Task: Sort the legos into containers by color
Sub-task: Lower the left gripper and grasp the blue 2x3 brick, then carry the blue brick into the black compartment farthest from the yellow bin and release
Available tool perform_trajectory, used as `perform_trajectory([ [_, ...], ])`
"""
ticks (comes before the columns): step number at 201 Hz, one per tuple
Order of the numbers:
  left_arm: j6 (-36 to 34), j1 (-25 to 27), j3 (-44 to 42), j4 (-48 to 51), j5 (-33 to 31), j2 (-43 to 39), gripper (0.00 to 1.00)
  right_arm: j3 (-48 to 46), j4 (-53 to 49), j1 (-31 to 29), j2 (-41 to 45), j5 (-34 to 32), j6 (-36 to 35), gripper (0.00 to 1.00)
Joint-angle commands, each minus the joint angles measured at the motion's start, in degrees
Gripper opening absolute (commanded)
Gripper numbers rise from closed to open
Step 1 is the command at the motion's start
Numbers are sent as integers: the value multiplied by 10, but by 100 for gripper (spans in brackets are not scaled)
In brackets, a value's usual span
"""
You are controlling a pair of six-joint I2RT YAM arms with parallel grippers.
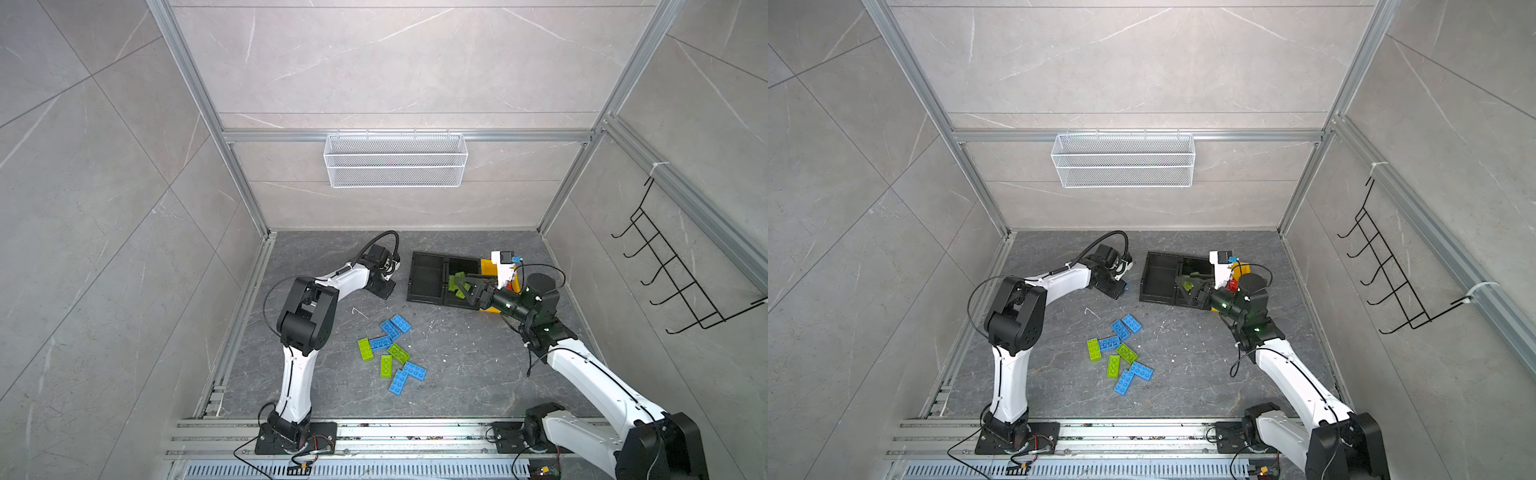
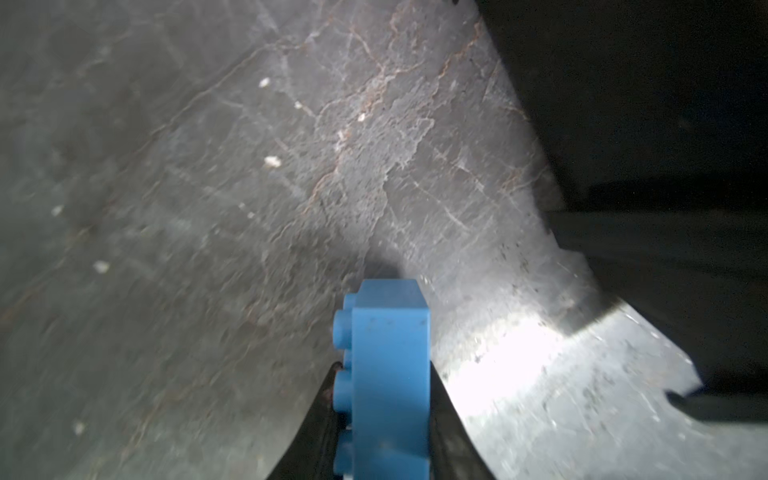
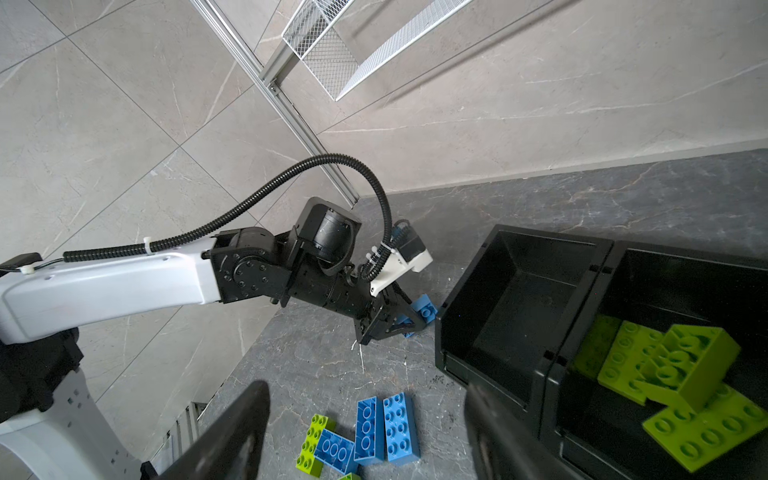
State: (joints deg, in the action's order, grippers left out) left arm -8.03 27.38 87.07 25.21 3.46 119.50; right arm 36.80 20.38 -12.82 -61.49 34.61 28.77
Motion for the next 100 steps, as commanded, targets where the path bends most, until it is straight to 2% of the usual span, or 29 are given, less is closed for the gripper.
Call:
perform_trajectory([
  [1, 26, -4, 6, -9, -13, -89, 21, 0, -6, 1, 9, -6, 0, 75],
  [19, 35, 0, 21, 12, 25, -124, 22, 0, -6, 0, 8, -6, 0, 75],
  [53, 55, 9, 69, 45, 35, -147, 22, 0, -5, 1, 3, -6, 2, 75],
  [66, 58, 17, 92, 48, 57, -138, 22, 0, -3, 1, 3, -4, 2, 75],
  [100, 57, 62, 170, 66, 46, -77, 22, -1, -2, 1, 8, 0, 2, 75],
])
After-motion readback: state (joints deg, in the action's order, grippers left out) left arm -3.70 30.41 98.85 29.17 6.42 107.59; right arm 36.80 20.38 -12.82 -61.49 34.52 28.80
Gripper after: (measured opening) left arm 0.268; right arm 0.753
